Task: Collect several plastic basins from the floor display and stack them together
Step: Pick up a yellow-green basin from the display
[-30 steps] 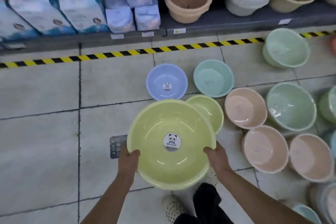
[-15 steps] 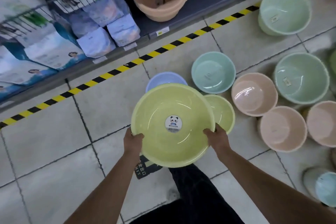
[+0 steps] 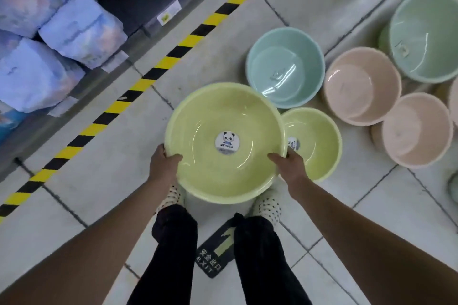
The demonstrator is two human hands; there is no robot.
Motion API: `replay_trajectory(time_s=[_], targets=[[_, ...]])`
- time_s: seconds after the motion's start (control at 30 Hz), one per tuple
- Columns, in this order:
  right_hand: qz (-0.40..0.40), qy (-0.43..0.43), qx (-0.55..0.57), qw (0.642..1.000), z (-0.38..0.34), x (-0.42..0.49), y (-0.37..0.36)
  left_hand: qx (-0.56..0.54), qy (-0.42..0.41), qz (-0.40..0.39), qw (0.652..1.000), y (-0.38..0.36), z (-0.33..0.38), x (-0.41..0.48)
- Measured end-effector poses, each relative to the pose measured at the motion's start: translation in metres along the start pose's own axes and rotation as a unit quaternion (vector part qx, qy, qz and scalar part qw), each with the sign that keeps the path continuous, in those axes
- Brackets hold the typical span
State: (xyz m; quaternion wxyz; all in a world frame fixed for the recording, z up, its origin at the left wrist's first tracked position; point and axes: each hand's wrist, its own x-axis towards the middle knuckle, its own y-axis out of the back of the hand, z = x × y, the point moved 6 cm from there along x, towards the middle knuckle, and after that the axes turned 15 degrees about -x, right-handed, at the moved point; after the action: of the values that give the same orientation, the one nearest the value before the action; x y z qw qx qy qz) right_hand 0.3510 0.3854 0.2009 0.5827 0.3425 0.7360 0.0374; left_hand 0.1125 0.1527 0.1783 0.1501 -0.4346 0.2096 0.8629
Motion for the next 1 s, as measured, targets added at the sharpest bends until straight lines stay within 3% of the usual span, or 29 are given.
replay_trajectory(time_s=[0.2, 0.6, 0.77, 0.9, 1.0], targets=[[0.022, -0.006, 0.028, 0.999, 0.043, 0.096, -0.067, 0.128, -0.09, -0.028, 0.987, -0.027, -0.022, 0.104], [-0.004, -0.026, 0.068, 0.997, 0.089, 0.171, -0.141, 0.176, -0.074, -0.071, 0.979, -0.037, -0.061, 0.197], [-0.024, -0.036, 0.115, 0.992, 0.085, 0.164, -0.138, 0.197, -0.046, -0.059, 0.978, -0.039, -0.041, 0.194], [-0.062, -0.046, 0.176, 0.981, 0.085, 0.129, -0.112, 0.147, -0.061, -0.049, 0.986, -0.046, -0.008, 0.141], [-0.046, -0.045, 0.199, 0.978, 0.091, 0.104, -0.068, 0.14, -0.082, -0.068, 0.984, -0.064, 0.016, 0.094]])
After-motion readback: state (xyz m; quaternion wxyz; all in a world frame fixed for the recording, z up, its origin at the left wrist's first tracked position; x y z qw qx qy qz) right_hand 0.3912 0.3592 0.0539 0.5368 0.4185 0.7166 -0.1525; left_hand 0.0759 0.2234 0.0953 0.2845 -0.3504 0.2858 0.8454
